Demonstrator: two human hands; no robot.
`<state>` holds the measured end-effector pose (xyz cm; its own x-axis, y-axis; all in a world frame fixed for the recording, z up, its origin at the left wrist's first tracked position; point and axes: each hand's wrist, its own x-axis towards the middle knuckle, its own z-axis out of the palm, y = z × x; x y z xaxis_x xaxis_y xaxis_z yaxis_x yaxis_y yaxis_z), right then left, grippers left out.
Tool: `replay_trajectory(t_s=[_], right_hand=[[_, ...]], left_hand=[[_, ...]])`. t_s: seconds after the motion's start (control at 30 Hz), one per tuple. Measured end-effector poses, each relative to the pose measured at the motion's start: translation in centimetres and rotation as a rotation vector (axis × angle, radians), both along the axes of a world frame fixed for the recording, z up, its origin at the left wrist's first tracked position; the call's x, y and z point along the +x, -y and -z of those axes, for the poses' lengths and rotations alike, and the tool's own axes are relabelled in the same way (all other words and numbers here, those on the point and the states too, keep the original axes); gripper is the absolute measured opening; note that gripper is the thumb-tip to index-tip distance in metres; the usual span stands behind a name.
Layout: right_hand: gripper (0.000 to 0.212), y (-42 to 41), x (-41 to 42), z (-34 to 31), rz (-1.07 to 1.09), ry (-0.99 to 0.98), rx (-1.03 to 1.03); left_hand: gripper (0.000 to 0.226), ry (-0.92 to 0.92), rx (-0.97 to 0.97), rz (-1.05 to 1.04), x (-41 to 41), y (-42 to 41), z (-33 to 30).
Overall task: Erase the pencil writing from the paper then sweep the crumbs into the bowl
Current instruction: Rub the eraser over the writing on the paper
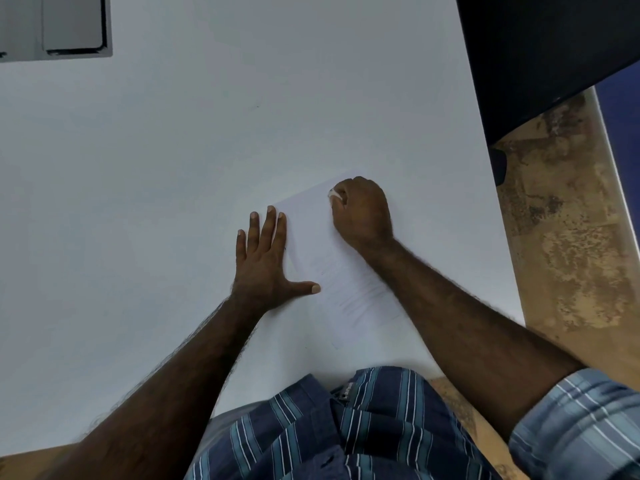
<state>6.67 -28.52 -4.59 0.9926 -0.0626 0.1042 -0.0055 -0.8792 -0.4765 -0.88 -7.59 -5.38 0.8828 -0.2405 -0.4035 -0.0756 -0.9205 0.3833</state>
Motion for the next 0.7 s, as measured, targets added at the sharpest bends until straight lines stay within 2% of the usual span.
replay_trajectory(t_s=[0.3, 0.43, 0.5, 0.63, 0.7], right_hand=[[0.009, -1.4, -6.8, -0.8, -0.299, -0.106, 0.051], [0.015, -2.1, -8.5, -0.2, -0.506, -0.109, -0.047], [0.015, -1.2, -7.2, 0.0, -0.461, -0.07, -0.116], [0.01, 1.4, -3.9, 0.2, -0.093, -0.043, -0.105], [0.016, 0.4, -4.4, 0.4, -0.116, -0.039, -0.059]], left_hand=[[0.142, 0.006, 0.016, 0.018, 0.2, 0.3, 0.0], [0.139, 0.01, 0.03, 0.015, 0.1, 0.3, 0.1], [0.141, 0.001, 0.029, 0.018, 0.1, 0.3, 0.0], [0.143, -0.011, 0.013, 0.013, 0.2, 0.2, -0.2], [0.142, -0.008, 0.012, 0.015, 0.2, 0.2, -0.2]])
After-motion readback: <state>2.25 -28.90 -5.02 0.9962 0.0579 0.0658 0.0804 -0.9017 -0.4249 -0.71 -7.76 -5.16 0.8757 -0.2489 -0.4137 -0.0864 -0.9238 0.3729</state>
